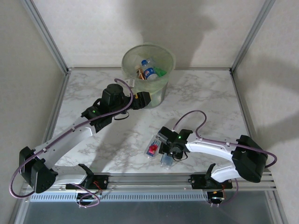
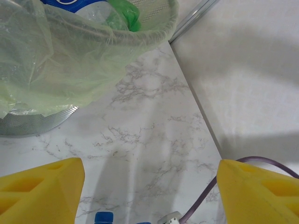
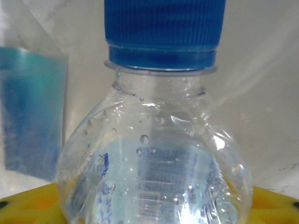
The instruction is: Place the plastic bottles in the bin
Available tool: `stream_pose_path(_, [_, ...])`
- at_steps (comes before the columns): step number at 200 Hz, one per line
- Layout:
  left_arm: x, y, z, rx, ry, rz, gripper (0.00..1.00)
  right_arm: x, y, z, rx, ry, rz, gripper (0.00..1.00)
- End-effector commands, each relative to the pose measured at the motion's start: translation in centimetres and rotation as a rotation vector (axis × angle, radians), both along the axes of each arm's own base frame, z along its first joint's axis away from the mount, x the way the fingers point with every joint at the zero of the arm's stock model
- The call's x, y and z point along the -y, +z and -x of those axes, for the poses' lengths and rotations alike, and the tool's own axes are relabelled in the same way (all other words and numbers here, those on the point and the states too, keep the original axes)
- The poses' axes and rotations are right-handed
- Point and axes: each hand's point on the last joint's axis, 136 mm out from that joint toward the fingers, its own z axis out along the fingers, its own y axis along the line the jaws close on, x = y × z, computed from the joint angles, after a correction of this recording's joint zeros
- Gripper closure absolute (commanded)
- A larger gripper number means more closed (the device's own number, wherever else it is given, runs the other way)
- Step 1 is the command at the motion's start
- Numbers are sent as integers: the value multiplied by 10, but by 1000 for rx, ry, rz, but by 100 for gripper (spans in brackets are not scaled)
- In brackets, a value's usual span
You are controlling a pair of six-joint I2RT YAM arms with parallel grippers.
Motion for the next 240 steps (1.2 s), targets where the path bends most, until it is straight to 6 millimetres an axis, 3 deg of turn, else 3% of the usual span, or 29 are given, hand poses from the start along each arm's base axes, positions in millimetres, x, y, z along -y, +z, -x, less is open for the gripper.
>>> stream_pose_path(1, [1, 0, -1, 5, 12, 5, 25, 10, 26, -13, 85, 0, 50, 38])
stream_pose_path(25, [1, -1, -1, 3, 13, -2, 25, 20, 60, -34, 177, -28, 52, 39])
stream_pose_path(44, [-1, -4, 0, -4, 20, -14, 26, 27, 100, -60, 282, -52, 20, 41])
stream_pose_path(105, [-14, -13, 8, -29, 54, -20, 26, 41, 262, -164, 683, -78, -10, 43])
stream_pose_path(145, [-21, -26, 18, -66, 70, 2, 27, 31, 346, -227, 879, -82, 4, 44])
stream_pose_path(178, [-23, -34, 23, -89, 77, 12, 27, 14, 374, -263, 954, -67, -17, 44])
stream_pose_path(240, [-17, -56, 26, -139, 66, -12, 27, -12, 385, -306, 999, -51, -60, 44])
